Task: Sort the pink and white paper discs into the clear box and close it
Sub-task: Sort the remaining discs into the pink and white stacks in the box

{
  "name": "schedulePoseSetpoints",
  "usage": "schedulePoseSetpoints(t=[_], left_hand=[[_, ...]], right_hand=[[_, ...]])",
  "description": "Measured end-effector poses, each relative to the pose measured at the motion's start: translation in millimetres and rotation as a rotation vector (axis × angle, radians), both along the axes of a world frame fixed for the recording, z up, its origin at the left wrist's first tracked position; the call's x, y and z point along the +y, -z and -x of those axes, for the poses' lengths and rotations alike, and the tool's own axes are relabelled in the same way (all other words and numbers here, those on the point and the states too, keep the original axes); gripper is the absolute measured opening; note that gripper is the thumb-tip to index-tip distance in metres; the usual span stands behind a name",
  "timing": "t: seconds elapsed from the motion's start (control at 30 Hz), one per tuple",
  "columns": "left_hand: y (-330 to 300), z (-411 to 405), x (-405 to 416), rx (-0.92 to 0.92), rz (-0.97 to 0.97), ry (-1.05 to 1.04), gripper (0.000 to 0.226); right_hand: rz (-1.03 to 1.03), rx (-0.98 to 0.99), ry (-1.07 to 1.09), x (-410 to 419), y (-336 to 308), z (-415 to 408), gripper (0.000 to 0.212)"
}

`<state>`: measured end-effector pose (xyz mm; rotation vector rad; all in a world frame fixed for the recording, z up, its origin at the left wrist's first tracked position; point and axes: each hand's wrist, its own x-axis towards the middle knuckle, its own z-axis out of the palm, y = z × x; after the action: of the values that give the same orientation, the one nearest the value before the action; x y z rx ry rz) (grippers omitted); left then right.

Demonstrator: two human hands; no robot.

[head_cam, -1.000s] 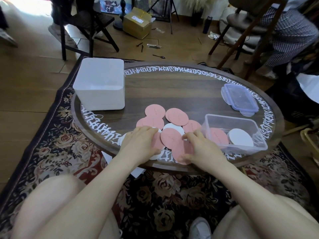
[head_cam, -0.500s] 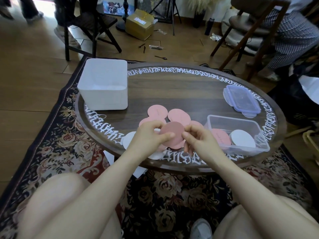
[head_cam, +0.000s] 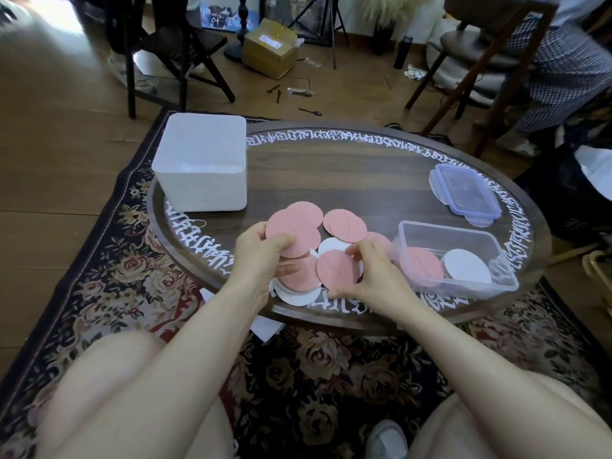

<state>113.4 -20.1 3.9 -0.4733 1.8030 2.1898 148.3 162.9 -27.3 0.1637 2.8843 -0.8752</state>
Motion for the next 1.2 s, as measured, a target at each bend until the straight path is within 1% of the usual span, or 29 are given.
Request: schedulePoseSetpoints(t=[0.07, 0.13, 0.23, 0.3, 0.33, 0.43, 0.53, 0.67, 0.73, 0.8, 0.83, 0.9, 0.93, 1.0, 1.03, 1.1, 1.13, 1.2], left_hand=[[-1, 0, 0, -0.016, -0.003, -0.02, 0.01], [-1, 0, 1, -0.043, -0.021, -0.029, 0.009], [-1, -1, 1, -0.066, -0.038, -0.03, 0.008], [-1, 0, 2, -0.067, -0.035, -0.026, 0.01], [-1, 0, 2, -0.068, -0.028, -0.022, 0.011], [0, 0, 2, -0.072, -0.021, 0.0, 0.012], [-1, -1, 4, -0.083, -0.04, 0.024, 0.015], [0, -5, 7, -0.071, -0.063, 0.112, 0.017], [2, -7, 7, -0.057, -0.055, 0.174, 0.015], [3, -9, 6, -0.038, -0.03, 0.186, 0.019], [3, -9, 6, -0.03, -0.019, 0.161, 0.018], [3, -7, 4, -0.021, -0.008, 0.043, 0.008], [3, -4, 2, -0.017, -0.015, -0.033, 0.004], [2, 3, -4, -0.004, -0.052, -0.176, 0.007], [2, 6, -7, 0.001, -0.063, -0.23, 0.008], [0, 8, -11, 0.007, -0.086, -0.298, 0.01], [-1, 8, -12, 0.004, -0.106, -0.315, 0.01], [-2, 7, -13, -0.015, -0.141, -0.324, 0.01]], right_hand=[[0.072, -0.006, 0.056, -1, 0, -1, 0.067], [0.118, 0.013, 0.093, 1, 1, -1, 0.053], [0.126, 0.044, 0.09, 4, 3, -1, 0.031], [0.171, 0.067, 0.095, 4, 4, -1, 0.019], [0.215, 0.084, 0.108, 4, 4, -2, 0.017], [0.432, 0.131, 0.182, 1, -1, -1, 0.026], [0.666, 0.08, 0.216, -4, -10, 0, 0.019], [0.855, 0.016, 0.229, -12, -14, 3, 0.013], [0.907, 0.007, 0.244, -17, -16, 3, 0.01], [0.928, 0.023, 0.254, -21, -18, 5, 0.01], [0.926, 0.031, 0.252, -23, -19, 6, 0.008], [0.86, 0.056, 0.247, -25, -18, 9, 0.005], [0.783, 0.08, 0.243, -27, -16, 10, 0.005], [0.534, 0.16, 0.2, -28, -12, 12, 0.005], [0.385, 0.196, 0.151, -29, -9, 13, 0.01], [0.126, 0.183, 0.038, -32, -4, 13, 0.03], [0.046, 0.141, -0.005, -35, -2, 13, 0.041], [-0.049, 0.065, -0.065, -41, 1, 12, 0.058]])
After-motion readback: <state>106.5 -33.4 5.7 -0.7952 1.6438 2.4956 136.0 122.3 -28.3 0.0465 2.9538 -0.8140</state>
